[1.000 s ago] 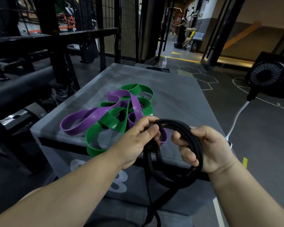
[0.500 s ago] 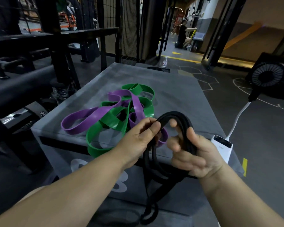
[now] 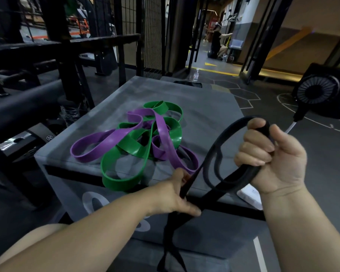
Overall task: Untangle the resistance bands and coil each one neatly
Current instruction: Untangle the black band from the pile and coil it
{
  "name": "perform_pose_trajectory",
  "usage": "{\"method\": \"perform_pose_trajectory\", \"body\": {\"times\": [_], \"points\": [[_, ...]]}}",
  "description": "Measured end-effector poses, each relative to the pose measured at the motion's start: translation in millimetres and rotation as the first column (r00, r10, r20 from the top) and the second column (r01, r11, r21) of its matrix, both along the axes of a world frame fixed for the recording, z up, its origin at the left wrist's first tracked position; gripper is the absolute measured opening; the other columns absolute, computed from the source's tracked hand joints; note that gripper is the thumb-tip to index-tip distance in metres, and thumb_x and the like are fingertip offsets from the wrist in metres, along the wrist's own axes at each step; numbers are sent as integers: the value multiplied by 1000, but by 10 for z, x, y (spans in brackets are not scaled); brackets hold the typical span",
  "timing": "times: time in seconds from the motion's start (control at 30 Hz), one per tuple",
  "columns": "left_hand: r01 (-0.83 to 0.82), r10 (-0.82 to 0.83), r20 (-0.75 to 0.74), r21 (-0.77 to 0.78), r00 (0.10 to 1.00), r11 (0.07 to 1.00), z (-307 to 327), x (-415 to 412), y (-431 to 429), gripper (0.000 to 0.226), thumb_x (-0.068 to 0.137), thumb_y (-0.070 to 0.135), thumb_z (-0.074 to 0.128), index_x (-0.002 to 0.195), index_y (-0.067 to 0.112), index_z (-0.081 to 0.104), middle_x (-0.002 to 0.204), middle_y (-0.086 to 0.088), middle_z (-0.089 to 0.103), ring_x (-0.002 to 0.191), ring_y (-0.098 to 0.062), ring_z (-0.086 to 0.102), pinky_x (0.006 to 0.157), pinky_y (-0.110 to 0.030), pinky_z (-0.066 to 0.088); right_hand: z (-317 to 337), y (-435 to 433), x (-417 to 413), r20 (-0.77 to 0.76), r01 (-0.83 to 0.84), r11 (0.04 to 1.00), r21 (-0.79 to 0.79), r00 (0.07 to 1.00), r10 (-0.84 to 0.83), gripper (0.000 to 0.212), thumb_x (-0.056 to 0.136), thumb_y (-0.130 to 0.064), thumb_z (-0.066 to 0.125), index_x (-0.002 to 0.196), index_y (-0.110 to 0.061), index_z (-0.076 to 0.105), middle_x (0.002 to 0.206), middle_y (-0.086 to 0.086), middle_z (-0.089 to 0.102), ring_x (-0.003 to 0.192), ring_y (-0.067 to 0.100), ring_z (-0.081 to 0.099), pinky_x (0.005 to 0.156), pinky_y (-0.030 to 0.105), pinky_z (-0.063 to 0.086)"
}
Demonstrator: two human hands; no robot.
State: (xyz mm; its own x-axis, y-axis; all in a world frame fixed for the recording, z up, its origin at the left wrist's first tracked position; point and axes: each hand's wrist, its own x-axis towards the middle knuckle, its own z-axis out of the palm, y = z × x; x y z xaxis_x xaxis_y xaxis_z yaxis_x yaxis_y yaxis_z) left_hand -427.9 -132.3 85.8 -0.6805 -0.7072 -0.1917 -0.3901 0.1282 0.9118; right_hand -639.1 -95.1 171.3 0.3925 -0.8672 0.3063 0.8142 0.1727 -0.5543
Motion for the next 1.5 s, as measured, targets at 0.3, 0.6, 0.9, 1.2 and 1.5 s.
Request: {"method": "perform_pose_trajectory", "body": {"times": [0.3, 0.6, 0.9, 1.2, 1.5], "points": [[-55, 56, -33, 19, 998, 998, -48, -91, 31, 6, 97, 24, 54, 99, 25, 49, 83, 2, 58, 74, -6, 53, 74, -19, 44, 5, 2, -164, 20, 243, 970, 3, 970, -243, 22, 78, -4, 61, 99, -11, 55, 64, -2, 45, 49, 9, 38, 54, 22, 41], [-229, 227, -93, -13, 969, 973, -149, -115, -11, 13, 95, 31, 55, 105, 27, 62, 103, 3, 69, 102, -15, 62, 101, -42, 46, 28, -9, 4, -185, 539, 841, 43, 832, -524, 7, 91, -17, 45, 89, -21, 50, 64, -8, 37, 49, 6, 34, 52, 19, 39], [-122, 112, -56, -246, 992, 962, -107, -65, 36, 49, 76, 21, 70, 118, 29, 46, 119, 12, 60, 112, -2, 57, 100, -34, 47, -45, -29, 173, -297, 644, 760, 88, 745, -597, 16, 100, -16, 43, 86, -21, 48, 65, -4, 41, 52, 10, 36, 55, 23, 40], [-206, 119, -176, -652, 977, 730, -24, -72, 116, 35, 91, 34, 57, 125, 27, 62, 100, 27, 54, 99, 16, 51, 83, 0, 36, -78, -38, 317, -468, 727, 686, -4, 605, -644, 14, 103, -15, 41, 92, -22, 45, 62, -5, 44, 53, 10, 41, 58, 25, 44], [-278, 211, -205, -392, 956, 877, 126, -29, 141, 34, 75, 21, 56, 93, 37, 33, 96, -2, 63, 90, -18, 61, 80, -37, 50, -107, -44, 411, -533, 718, 684, -128, 531, -658, 36, 100, 2, 42, 118, -29, 45, 71, -1, 51, 62, 10, 50, 63, 30, 56]]}}
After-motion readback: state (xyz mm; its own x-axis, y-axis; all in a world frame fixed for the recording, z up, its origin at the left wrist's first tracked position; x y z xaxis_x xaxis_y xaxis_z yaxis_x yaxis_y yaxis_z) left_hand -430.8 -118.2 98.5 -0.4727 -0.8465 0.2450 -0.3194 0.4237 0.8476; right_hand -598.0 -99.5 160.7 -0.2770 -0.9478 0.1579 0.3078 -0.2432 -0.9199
